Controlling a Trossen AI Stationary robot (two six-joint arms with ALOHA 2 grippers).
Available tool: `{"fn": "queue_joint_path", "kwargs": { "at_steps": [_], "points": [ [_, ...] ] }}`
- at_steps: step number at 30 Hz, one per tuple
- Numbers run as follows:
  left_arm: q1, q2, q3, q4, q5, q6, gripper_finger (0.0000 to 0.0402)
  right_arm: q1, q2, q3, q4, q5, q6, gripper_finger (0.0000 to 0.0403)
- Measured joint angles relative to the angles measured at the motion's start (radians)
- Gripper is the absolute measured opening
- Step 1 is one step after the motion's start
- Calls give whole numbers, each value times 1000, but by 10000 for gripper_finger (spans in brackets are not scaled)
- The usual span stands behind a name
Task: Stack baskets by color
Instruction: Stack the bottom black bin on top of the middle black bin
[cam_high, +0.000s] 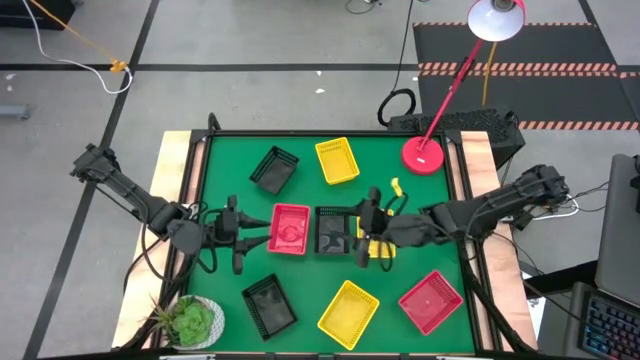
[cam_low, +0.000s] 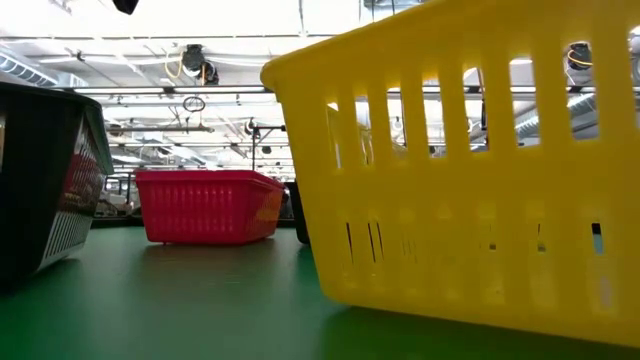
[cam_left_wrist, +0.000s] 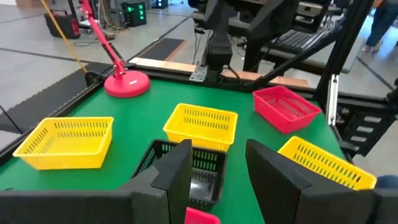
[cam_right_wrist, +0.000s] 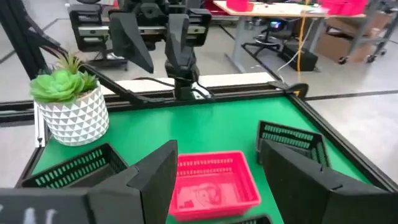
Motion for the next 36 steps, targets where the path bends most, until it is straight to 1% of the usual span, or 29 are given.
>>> {"fn": "queue_joint_path", "kwargs": {
  "at_steps": [1, 2, 3, 5, 7, 9, 11, 14, 17, 20, 26, 29, 36],
  "points": [
    [0, 0, 0, -12, 12, 0, 152, -9, 8, 0, -2, -20, -1, 226],
    [-1, 0, 0, -24, 46, 3, 152, -15, 16, 0, -3, -31, 1, 226],
    [-1, 0, 0, -38, 97, 11, 152, -19, 24, 0, -7, -46, 9, 226],
    [-2, 1, 0, -63, 232, 39, 152, -17, 41, 0, -17, -52, 18, 226],
    [-9, 8, 1, -92, 367, 96, 152, -9, 51, 0, -26, -74, 21, 226],
    [-25, 16, 1, -108, 440, 160, 152, 0, 54, 0, -44, -82, 36, 226],
    [-45, 26, 2, -104, 463, 202, 152, 11, 51, 0, -60, -82, 62, 226],
    [-80, 87, 40, -129, 468, 250, 152, 22, 51, 0, -78, -76, 90, 226],
    [-122, 185, 139, -226, 498, 285, 152, 35, 51, 0, -81, -76, 93, 226],
    [-159, 301, 256, -378, 499, 308, 152, 39, 51, 0, -80, -76, 105, 226],
    [-184, 514, 470, -635, 507, 316, 152, 37, 51, 0, -83, -73, 120, 226],
    [-184, 598, 548, -701, 551, 341, 152, 38, 51, 0, -83, -74, 120, 226],
    [-187, 751, 682, -753, 698, 359, 152, 38, 51, 0, -87, -74, 120, 226]
  ]
}}
